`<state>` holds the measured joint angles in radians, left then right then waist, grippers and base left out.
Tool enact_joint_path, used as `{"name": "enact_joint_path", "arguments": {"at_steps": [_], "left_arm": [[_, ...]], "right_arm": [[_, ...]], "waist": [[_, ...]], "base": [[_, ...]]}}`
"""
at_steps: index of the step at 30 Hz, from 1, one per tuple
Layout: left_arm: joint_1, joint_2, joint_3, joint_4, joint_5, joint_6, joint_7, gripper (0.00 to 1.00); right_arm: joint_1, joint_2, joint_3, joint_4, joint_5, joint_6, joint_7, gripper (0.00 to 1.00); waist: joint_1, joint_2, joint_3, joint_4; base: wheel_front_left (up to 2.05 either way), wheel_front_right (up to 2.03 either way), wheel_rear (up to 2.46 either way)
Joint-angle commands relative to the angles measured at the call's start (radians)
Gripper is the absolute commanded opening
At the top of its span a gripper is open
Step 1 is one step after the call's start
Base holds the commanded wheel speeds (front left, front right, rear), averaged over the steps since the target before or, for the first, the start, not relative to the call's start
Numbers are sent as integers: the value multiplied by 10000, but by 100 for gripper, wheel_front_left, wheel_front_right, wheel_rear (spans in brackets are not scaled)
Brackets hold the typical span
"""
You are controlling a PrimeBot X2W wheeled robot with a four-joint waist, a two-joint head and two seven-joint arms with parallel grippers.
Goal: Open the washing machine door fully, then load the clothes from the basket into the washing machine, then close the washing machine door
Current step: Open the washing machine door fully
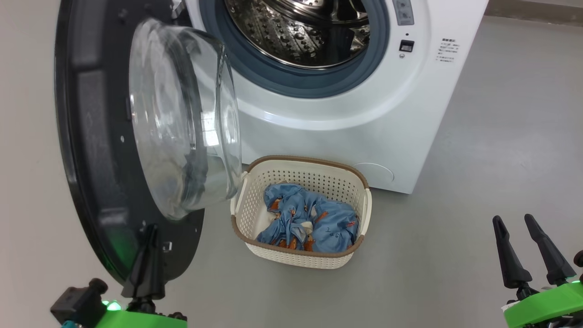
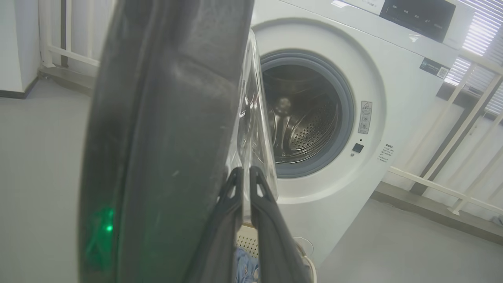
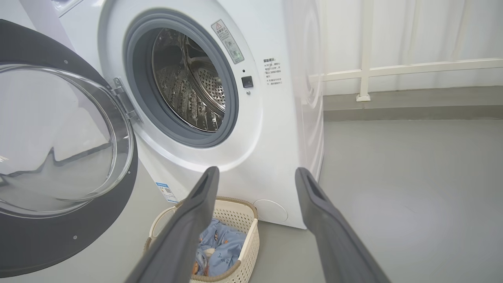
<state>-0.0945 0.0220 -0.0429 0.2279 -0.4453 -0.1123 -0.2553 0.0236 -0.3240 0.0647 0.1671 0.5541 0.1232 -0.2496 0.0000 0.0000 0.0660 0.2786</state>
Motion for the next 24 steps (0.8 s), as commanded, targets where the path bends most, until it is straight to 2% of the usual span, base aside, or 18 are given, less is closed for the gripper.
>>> {"name": "enact_joint_path", "arguments": {"at_steps": [1,14,24], "left_arm": [[-122,283,533,-187,106,86,-64,0],[-1007,630,1869,540,544,-87,-64,0],[-1857,839,3160,899,1131,-57,-65,0]], "right_arm": [[-225,-273,211,-270,-92,75,-122,100],[-297,-303,204,-294,-80,75,-122,100],[-484,-510,210,-367,-113,75,-122,100]], "waist": [[0,0,5,81],[0,0,181,150],[0,0,754,272]], "base": [[0,0,0],[0,0,0],[0,0,0]]}}
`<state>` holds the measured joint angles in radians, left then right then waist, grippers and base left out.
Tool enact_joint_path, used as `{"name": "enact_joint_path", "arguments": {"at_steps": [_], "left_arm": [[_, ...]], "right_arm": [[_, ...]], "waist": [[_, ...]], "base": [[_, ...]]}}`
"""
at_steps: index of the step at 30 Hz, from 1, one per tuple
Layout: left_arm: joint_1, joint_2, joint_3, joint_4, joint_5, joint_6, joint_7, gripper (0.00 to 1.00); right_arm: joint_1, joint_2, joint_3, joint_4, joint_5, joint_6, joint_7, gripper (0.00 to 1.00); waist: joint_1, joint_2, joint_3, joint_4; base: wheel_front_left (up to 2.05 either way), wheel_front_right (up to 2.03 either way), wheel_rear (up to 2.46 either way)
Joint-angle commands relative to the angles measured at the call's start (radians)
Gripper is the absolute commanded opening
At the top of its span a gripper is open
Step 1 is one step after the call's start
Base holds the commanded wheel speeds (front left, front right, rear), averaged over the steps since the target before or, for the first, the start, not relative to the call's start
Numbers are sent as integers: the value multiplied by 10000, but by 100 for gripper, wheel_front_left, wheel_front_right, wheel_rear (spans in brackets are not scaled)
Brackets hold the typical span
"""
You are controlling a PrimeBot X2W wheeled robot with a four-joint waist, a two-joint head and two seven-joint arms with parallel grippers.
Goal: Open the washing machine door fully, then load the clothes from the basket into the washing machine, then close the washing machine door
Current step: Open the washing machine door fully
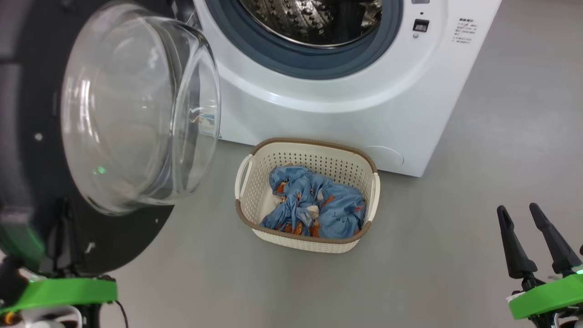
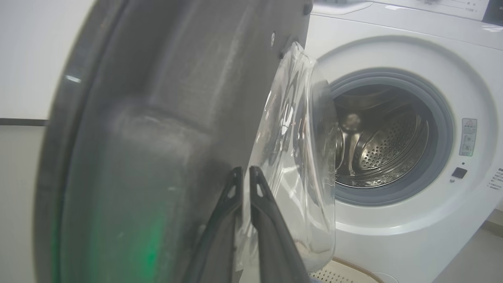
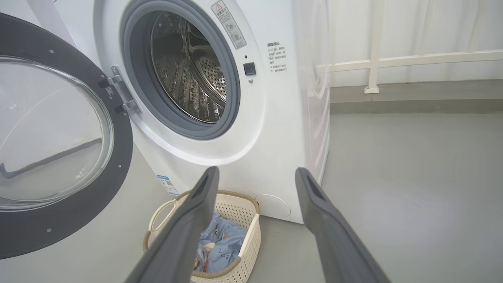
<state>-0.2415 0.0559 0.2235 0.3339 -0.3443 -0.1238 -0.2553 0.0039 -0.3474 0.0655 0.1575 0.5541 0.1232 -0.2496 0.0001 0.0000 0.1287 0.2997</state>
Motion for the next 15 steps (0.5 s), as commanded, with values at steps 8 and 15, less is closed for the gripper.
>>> {"name": "enact_joint_path", "arguments": {"at_steps": [8,15], "left_arm": [[-1105,673,1557,470,625,74,-65,0],[-1694,837,2323,949,1018,52,-65,0]], "right_arm": [[-549,-403,326,-279,-162,75,-122,100],[-731,-580,454,-317,-163,75,-122,100]], "waist": [[-1,0,411,140],[-1,0,800,219]], "base": [[0,0,0],[0,0,0]]}}
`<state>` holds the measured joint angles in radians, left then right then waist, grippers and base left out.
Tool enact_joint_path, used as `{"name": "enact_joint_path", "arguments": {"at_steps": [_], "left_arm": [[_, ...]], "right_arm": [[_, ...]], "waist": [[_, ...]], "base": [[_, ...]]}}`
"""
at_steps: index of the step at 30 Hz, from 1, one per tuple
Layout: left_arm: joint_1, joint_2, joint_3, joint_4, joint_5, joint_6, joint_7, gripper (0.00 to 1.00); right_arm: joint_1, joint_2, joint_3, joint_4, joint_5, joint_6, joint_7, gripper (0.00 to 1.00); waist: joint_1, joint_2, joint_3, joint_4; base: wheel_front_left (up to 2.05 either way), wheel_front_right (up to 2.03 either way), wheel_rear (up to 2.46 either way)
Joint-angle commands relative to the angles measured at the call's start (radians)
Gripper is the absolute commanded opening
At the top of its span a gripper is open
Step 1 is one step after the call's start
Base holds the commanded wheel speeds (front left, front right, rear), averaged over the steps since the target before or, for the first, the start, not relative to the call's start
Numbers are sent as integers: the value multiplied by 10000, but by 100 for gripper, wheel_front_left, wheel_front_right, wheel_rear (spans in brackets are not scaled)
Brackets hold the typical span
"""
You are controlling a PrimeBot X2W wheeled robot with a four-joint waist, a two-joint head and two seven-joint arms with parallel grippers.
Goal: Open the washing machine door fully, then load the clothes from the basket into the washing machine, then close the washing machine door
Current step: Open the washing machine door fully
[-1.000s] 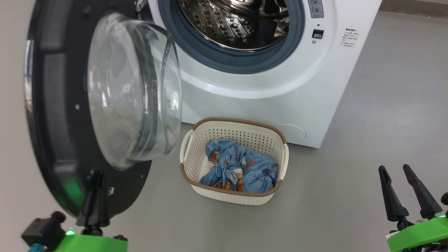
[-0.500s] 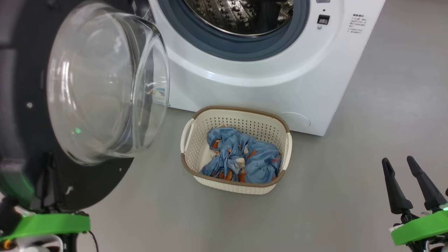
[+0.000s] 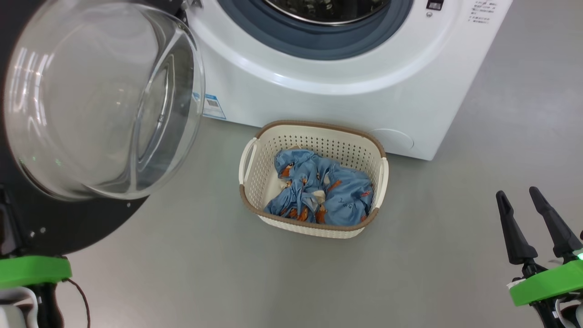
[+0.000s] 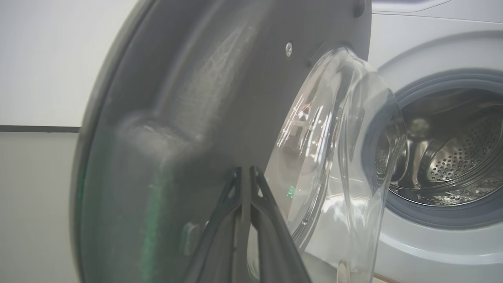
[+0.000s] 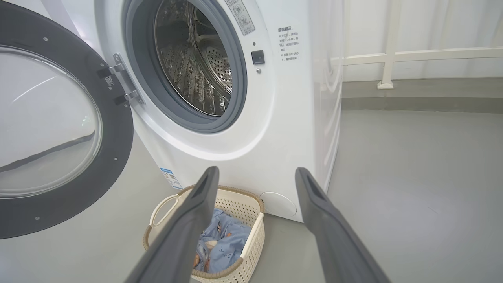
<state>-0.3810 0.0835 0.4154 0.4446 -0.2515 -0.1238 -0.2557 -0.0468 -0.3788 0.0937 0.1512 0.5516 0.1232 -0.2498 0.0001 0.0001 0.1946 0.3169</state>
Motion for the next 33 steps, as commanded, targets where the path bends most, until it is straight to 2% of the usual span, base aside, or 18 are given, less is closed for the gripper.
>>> {"name": "enact_joint_path", "arguments": {"at_steps": [1,17,33], "left_arm": [[-399,580,465,-91,151,44,-61,0],[-1875,1088,1871,1036,999,93,-61,0],[-3183,1775,2608,2068,1736,192,-61,0]], "right_arm": [[-250,-293,180,-260,-141,75,-120,100],[-957,-679,543,-258,-208,75,-120,100],[-1638,-1106,689,-367,-264,75,-120,100]], "waist": [[-1,-1,214,69],[-1,-1,1282,271],[-1,-1,2542,214]], "base": [[0,0,0],[0,0,0],[0,0,0]]}}
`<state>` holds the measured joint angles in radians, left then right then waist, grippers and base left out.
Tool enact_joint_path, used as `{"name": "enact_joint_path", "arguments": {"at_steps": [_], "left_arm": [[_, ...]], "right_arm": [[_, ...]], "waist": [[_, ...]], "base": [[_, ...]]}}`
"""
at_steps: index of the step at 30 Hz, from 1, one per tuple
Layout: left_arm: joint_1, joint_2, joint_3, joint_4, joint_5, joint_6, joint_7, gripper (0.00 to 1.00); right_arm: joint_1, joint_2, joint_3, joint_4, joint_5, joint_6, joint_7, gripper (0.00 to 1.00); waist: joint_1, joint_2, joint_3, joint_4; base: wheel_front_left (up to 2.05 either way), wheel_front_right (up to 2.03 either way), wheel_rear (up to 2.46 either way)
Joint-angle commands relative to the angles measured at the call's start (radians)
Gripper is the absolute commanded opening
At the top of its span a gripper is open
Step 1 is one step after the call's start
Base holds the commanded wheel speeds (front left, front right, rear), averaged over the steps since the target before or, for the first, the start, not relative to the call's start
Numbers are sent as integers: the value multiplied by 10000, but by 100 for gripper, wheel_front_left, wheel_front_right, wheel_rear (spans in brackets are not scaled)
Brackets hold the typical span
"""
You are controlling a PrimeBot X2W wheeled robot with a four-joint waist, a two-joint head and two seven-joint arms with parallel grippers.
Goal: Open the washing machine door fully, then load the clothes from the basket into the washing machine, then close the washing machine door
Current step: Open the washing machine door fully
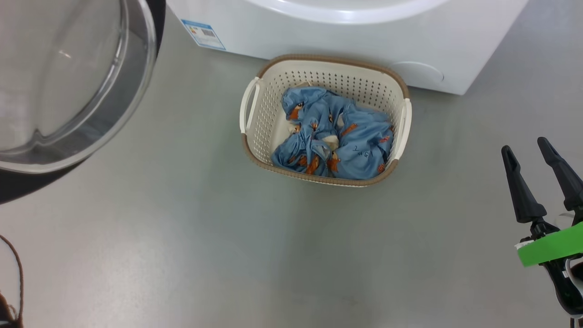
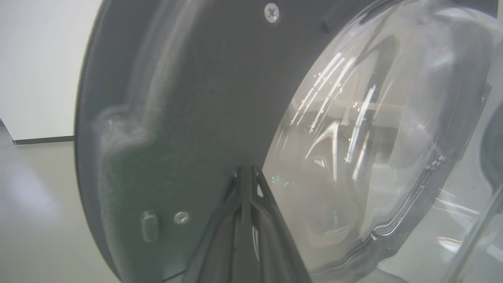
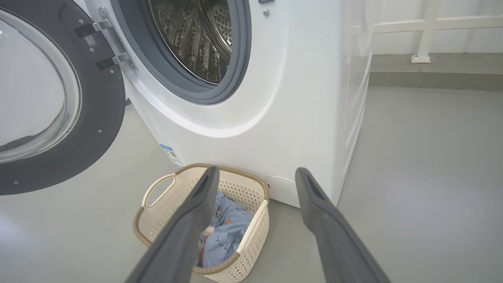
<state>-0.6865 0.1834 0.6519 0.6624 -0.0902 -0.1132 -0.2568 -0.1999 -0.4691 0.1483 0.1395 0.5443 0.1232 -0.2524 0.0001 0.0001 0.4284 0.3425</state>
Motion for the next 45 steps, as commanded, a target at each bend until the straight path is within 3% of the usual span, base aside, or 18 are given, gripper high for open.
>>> {"name": "enact_joint_path", "arguments": {"at_steps": [1,17,29,31,34,35,36,37,45], "left_arm": [[-183,823,278,-34,147,92,-49,0],[-90,968,575,78,463,75,-49,0],[1066,454,-114,-765,213,-161,-49,0],[1334,359,-361,-965,120,-168,-49,17],[1792,275,-855,-1338,-109,-170,-49,55],[1948,246,-1029,-1470,-192,-171,-49,77],[2099,219,-1186,-1620,-265,-171,-49,92],[2259,192,-1362,-1759,-315,-172,-49,100],[3552,-30,-2662,-2957,-825,-173,-49,100]], "right_arm": [[-136,-215,148,-253,-196,75,-93,100],[-210,-67,253,-144,-190,75,-93,100],[71,295,203,68,-66,75,-93,100],[216,341,211,116,-36,75,-93,100],[401,408,204,110,0,75,-93,100],[461,429,197,111,10,75,-93,100],[520,451,191,114,21,75,-93,100],[580,476,192,121,33,75,-93,100],[994,795,274,101,80,75,-93,100]], "waist": [[-1,-1,247,-54],[-1,-1,-63,-133],[-1,-1,-1057,-41],[-1,-1,-1317,-29],[-1,-1,-1663,-55],[-1,-1,-1765,-67],[-1,-1,-1869,-79],[-1,-1,-1973,-98],[-1,-1,-2734,-505]], "base": [[0,0,0],[0,0,0],[0,0,0],[0,0,0],[0,0,0],[0,0,0],[0,0,0],[0,0,0],[0,0,0]]}}
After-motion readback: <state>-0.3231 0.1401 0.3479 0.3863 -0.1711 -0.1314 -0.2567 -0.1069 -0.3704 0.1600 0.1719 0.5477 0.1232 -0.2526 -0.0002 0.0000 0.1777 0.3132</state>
